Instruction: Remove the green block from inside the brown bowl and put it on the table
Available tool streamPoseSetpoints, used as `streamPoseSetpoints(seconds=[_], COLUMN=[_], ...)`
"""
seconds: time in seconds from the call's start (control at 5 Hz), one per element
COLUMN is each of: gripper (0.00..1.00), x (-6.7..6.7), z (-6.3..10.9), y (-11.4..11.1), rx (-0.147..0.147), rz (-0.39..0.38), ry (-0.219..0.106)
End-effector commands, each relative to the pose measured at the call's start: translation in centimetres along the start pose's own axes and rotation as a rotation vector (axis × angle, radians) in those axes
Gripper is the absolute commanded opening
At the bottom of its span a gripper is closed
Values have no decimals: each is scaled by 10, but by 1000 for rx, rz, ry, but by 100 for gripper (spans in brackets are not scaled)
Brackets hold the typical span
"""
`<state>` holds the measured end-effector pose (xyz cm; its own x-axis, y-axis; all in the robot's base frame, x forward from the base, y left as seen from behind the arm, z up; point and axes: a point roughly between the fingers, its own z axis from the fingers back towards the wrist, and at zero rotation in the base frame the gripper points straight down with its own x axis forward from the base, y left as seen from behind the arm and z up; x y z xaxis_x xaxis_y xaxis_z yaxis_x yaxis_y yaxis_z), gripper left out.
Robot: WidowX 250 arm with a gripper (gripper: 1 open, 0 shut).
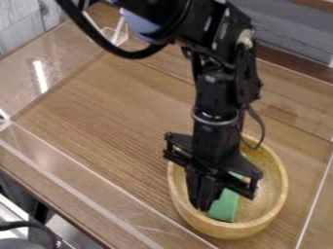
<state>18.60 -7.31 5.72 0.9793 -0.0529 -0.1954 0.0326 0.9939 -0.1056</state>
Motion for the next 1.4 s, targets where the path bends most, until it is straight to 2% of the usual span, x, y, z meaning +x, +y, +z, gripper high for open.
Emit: streamPoseSetpoints(seconds=[0.0, 0.2, 0.4, 0.6, 0.8, 1.0, 1.2], gripper=[0, 0, 0, 0, 0, 0, 100], x=[7, 5, 2, 6, 14, 22, 26], z=[26, 58, 110, 149, 150, 142, 124], y=[-2, -1, 4, 16, 31, 45, 46], rx=[-24, -30, -45, -52, -52, -57, -52], rz=[4, 43, 117, 175, 203, 231, 229], ry=[-69, -94, -145, -199, -214, -224, -225])
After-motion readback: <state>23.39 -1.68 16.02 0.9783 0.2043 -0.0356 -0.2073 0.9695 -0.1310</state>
